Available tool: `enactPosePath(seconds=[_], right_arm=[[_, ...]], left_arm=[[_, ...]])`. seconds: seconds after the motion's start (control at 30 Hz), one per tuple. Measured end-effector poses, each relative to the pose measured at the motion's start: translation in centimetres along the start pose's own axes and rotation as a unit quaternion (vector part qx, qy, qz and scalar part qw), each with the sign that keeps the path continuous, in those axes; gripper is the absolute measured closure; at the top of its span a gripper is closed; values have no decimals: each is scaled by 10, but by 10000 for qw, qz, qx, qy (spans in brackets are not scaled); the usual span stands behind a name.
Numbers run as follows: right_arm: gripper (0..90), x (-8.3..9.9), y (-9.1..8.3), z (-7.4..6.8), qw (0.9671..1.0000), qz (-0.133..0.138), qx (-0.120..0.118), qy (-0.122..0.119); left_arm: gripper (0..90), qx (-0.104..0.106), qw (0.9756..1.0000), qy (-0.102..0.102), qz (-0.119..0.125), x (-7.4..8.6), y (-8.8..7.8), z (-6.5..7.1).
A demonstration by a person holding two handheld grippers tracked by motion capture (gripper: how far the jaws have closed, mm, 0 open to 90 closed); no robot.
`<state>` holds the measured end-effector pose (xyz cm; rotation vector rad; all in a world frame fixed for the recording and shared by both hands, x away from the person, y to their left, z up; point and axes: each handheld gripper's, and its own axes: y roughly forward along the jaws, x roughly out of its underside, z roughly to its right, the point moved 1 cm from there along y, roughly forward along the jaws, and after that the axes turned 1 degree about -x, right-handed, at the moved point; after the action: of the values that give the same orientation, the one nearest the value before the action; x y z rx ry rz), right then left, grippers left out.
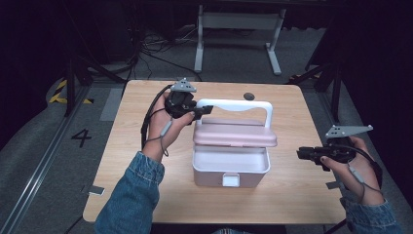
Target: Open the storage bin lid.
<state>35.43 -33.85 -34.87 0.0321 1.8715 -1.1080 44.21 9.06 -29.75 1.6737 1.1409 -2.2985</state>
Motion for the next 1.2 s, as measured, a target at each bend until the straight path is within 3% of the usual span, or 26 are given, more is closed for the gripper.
enactPosePath(seconds=[0.37,0.57,0.77,0.9,0.97,1.2], right_arm=[[849,-26,5,-17,9967,541,-461,-402],[890,-38,14,-26,9920,775,-748,-657],[900,-47,27,-34,9840,1107,-1061,-908],[900,-50,31,-37,9795,1318,-1157,-986],[900,-52,33,-39,9790,1322,-1184,-1008],[900,-51,36,-39,9797,1274,-1172,-1010]], left_arm=[[738,47,9998,-181,10,-3,3,-5],[738,41,9997,-237,12,-5,4,-8],[736,77,9995,-311,5,-7,6,-11],[736,101,9994,-337,48,-6,6,-13],[734,128,9993,-347,45,-6,6,-13],[505,-58,9997,-198,152,-2,0,-16]])
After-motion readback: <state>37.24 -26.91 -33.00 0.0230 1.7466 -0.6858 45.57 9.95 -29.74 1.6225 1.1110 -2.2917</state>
